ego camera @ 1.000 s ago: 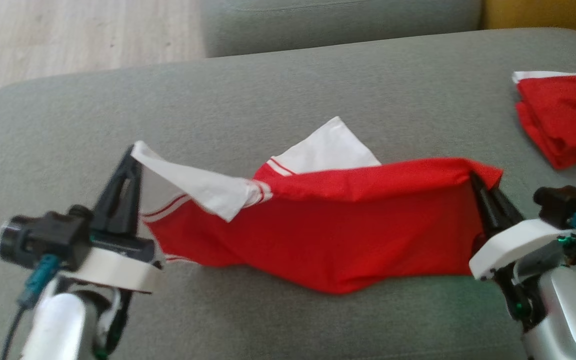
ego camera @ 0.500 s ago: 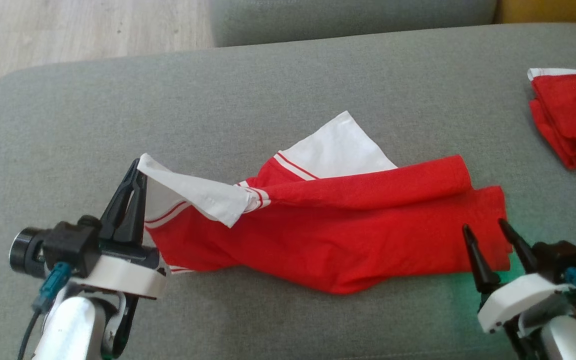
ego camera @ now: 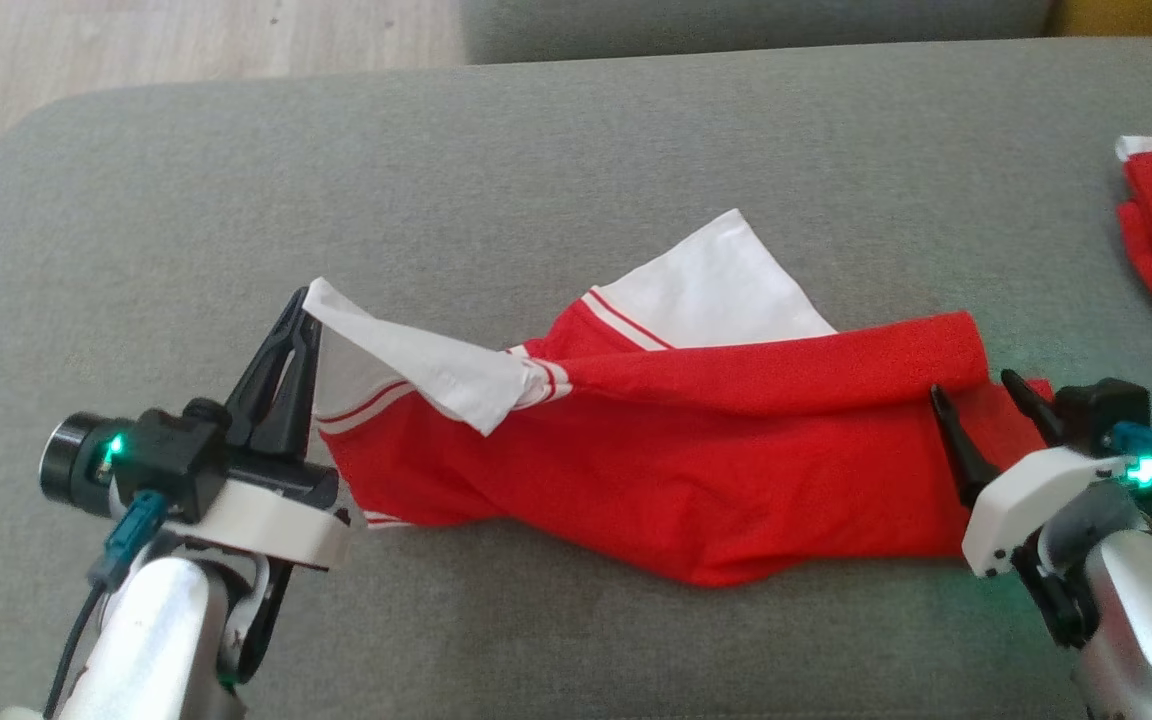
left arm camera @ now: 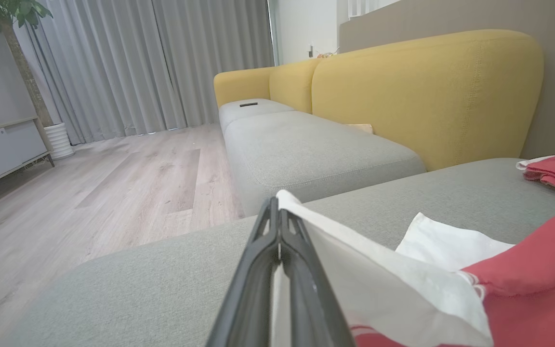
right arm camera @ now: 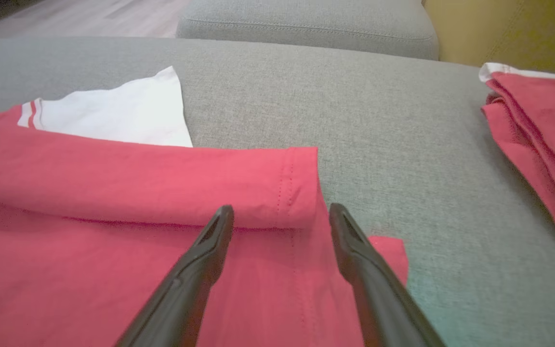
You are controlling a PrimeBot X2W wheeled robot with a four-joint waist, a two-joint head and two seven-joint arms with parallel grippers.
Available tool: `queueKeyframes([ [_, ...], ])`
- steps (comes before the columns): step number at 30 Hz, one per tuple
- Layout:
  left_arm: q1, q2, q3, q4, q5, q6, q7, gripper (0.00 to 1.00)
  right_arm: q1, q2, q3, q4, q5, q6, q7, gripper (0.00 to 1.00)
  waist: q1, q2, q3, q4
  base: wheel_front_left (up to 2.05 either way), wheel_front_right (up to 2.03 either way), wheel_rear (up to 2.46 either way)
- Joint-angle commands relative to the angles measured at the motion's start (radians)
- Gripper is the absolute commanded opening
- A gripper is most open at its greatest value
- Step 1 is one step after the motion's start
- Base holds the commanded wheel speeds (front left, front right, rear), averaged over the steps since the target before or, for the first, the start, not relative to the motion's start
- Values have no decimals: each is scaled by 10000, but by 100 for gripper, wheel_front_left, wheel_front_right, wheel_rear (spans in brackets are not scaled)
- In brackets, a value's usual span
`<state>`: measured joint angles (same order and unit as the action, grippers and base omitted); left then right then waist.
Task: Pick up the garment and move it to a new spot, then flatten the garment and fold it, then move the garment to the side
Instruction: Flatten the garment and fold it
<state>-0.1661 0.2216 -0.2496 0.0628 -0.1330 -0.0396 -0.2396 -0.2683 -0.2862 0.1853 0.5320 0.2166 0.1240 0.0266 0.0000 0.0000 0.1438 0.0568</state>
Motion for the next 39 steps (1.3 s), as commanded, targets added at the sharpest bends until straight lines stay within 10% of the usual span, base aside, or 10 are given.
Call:
queueKeyframes([
  [1,-550,232,365,-282,75,-11,-79,0,-325,-144,162,-191,203,67,-97,100,0,0,22,94,0,0,0],
  [8,-681,275,266,-113,108,-20,-128,0,-847,-184,626,675,1608,67,-350,95,0,0,56,322,0,0,0],
  [13,-647,330,257,-59,105,24,-149,0,-1168,-202,972,1243,2253,67,-573,3,0,0,41,350,0,0,0],
  [14,-645,336,254,-48,101,32,-153,0,-1223,-217,1040,1353,2348,67,-623,0,0,0,32,351,0,0,0],
  [27,666,460,757,-1465,-563,247,-146,0,517,-996,625,-687,3916,67,-2133,0,0,0,-1478,-2,0,0,0],
  [34,1648,776,998,-3495,-1108,247,838,0,3153,-1200,-1197,-5049,4186,67,175,0,0,0,-1891,-340,0,0,0],
  [39,1462,811,789,-3583,-1320,57,1323,0,3109,-548,-1412,-5727,3929,67,1655,0,0,0,-1698,-411,0,0,0],
])
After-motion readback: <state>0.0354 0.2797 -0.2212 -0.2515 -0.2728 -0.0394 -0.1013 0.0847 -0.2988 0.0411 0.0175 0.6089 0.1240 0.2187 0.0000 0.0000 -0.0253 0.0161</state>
